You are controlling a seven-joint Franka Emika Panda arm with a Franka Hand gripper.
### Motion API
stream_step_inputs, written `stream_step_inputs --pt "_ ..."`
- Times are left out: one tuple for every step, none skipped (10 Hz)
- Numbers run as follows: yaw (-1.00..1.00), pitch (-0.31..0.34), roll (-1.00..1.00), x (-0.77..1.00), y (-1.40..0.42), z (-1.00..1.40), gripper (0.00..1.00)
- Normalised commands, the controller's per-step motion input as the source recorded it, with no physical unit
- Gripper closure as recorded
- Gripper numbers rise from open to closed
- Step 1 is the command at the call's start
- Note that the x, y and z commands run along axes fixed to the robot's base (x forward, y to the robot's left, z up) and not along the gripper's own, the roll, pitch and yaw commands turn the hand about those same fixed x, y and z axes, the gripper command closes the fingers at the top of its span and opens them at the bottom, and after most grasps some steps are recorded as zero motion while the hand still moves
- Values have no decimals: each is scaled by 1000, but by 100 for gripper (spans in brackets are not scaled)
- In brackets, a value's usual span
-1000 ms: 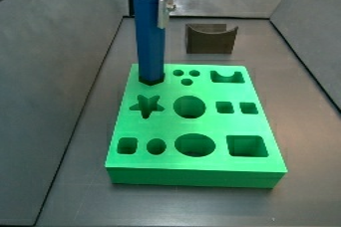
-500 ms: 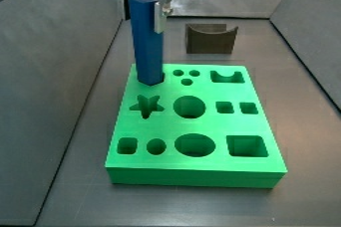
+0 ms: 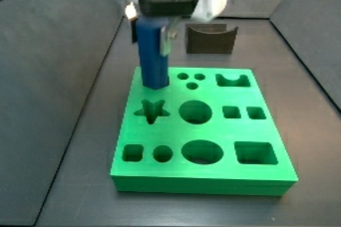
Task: Pick up the hexagon object. Move up. Place the hexagon object on the fixture. Regrasp the hexagon object. Move to above the board. Insert the hexagon object.
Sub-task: Insert the hexagon object.
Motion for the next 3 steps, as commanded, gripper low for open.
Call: stream_step_inputs --pt "-143 -66 109 -426 97 -317 100" --pt "-14 -3 7 -80 0 0 100" --pt "0 0 0 0 0 0 100"
